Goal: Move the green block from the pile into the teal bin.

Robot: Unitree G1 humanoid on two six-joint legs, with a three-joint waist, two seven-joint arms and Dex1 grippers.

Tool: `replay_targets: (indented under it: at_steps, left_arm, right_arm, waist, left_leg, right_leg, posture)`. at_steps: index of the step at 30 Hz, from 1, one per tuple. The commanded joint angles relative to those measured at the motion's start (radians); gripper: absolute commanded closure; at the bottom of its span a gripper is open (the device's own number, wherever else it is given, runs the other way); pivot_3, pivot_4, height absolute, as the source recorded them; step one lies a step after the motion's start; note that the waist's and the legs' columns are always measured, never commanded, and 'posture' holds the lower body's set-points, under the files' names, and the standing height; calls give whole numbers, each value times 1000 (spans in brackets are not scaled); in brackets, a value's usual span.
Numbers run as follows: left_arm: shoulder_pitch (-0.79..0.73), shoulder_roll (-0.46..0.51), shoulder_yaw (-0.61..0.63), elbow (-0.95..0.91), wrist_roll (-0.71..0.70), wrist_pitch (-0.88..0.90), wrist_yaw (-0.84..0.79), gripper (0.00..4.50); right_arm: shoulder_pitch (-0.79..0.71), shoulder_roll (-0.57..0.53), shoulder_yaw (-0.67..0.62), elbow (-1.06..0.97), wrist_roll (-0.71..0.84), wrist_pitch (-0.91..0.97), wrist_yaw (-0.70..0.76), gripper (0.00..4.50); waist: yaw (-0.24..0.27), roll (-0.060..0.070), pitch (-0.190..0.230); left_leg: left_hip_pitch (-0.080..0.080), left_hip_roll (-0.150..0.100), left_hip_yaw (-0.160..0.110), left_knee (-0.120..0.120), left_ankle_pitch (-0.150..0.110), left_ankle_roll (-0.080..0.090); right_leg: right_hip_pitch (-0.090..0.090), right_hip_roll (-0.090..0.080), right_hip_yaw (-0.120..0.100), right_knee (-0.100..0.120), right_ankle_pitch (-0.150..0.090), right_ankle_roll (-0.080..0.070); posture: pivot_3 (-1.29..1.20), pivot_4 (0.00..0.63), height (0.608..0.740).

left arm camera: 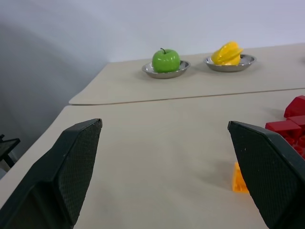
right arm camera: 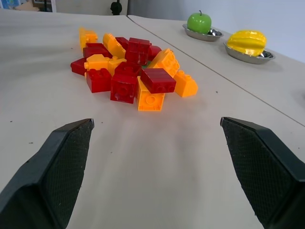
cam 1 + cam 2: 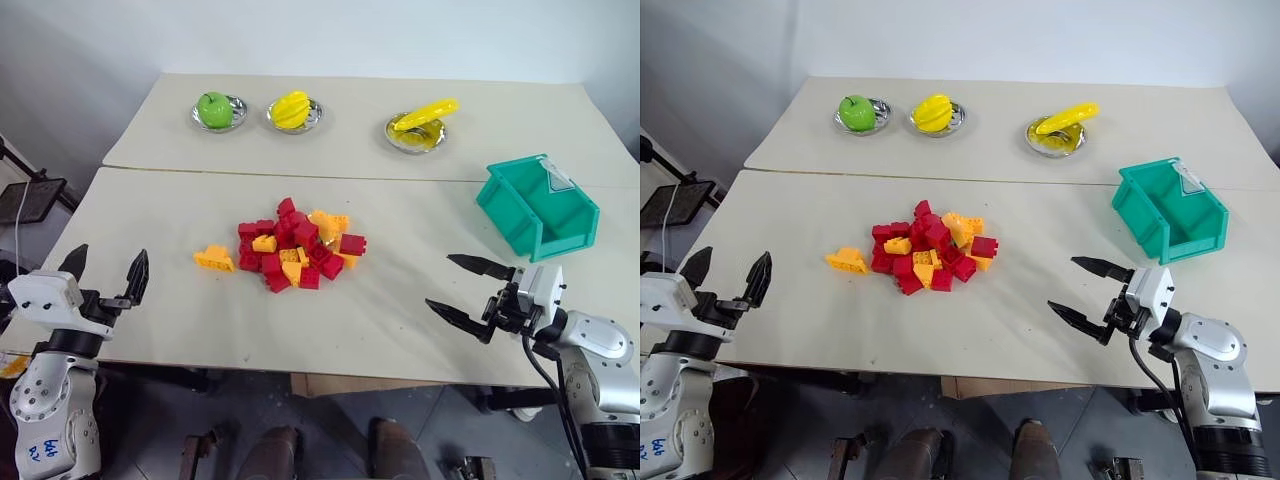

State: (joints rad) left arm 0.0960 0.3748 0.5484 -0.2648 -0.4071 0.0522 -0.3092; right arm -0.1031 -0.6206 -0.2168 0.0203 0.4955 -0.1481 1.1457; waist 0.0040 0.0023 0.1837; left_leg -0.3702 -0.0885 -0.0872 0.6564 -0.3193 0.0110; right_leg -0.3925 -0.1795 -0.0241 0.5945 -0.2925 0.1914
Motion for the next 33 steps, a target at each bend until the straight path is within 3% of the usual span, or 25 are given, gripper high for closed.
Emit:
replay_targets:
  at_steps: [1,4,8,15,20,24,33]
  left_arm:
    - [4,37,14,-27,23,6,12,0]
    - [-4,51,12,-14,11,7,-6,0]
    - [51,100,-54,-53,-45,-41,-211,0]
    - [129,295,-141,-89,-93,-61,-571,0]
    - [113,359,-85,-19,-118,-76,-651,0]
    - [72,335,-53,26,-155,-47,-624,905]
    - [97,291,-129,-13,-143,-31,-645,3670]
  right_arm:
    - [-11,-16,-9,-14,8,3,6,35]
    - [-17,-13,-5,-13,7,9,5,35]
    - [-34,-3,-1,-21,21,38,-7,35]
    - [-27,-44,20,-140,83,131,59,35]
    - [-2,-122,-14,-156,102,154,130,35]
    - [-8,-162,-90,-82,93,138,113,0]
    - [-1,-148,-150,-40,79,113,55,0]
  waist:
    - [0,0,0]
    - [1,0,0]
    - [-2,0,0]
    - [-3,0,0]
    - [-2,0,0]
    - [-2,0,0]
    - [-4,0,0]
  left_leg:
    - [0,0,0,0,0,0]
    - [0,0,0,0,0,0]
    - [0,0,0,0,0,0]
    - [0,4,0,0,0,0]
    - [0,5,0,-1,-2,1]
    - [0,5,1,0,-2,1]
    - [-1,7,3,0,-3,1]
  right_leg:
    - [0,0,0,0,0,0]
    - [0,0,0,0,0,0]
    - [0,0,0,0,0,0]
    - [0,1,0,-1,0,-1]
    - [0,1,0,-3,0,-1]
    - [0,1,0,-3,0,-1]
    - [0,3,0,-2,0,-1]
  posture:
    - [0,150,740]
    - [0,150,740]
    - [0,150,740]
    - [0,150,740]
    - [0,150,740]
    - [0,150,740]
    - [0,150,740]
